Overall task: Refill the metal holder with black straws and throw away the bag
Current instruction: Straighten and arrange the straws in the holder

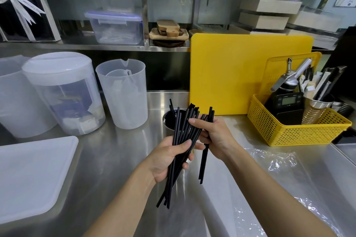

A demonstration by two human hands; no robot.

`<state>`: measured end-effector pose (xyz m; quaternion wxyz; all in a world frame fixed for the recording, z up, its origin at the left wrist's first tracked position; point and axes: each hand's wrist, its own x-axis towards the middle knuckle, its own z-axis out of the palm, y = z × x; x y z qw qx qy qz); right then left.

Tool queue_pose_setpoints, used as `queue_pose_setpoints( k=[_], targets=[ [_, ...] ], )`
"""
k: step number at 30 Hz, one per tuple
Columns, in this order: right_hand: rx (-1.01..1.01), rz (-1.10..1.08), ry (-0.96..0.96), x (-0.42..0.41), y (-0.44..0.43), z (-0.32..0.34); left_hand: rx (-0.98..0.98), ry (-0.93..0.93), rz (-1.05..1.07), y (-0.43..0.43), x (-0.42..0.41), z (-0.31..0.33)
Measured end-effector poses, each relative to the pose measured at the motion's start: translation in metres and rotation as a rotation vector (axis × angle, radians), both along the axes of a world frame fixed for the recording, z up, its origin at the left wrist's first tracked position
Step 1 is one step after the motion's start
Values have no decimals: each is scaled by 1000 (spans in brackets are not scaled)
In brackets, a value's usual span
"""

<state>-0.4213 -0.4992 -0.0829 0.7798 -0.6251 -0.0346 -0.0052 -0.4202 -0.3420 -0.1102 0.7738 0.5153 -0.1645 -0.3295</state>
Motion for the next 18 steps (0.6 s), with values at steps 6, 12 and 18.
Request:
queue_pose_setpoints(
  k=[6,12,18],
  targets=[
    [-2,-45,14,1,1,1,-19,27,-24,3,0,0],
    [-119,-129,-14,7,-9,13,36,-11,-70,7,-1,0],
    [-388,-71,27,9,-11,25,67,-29,-80,6,-2,-2]
  ],
)
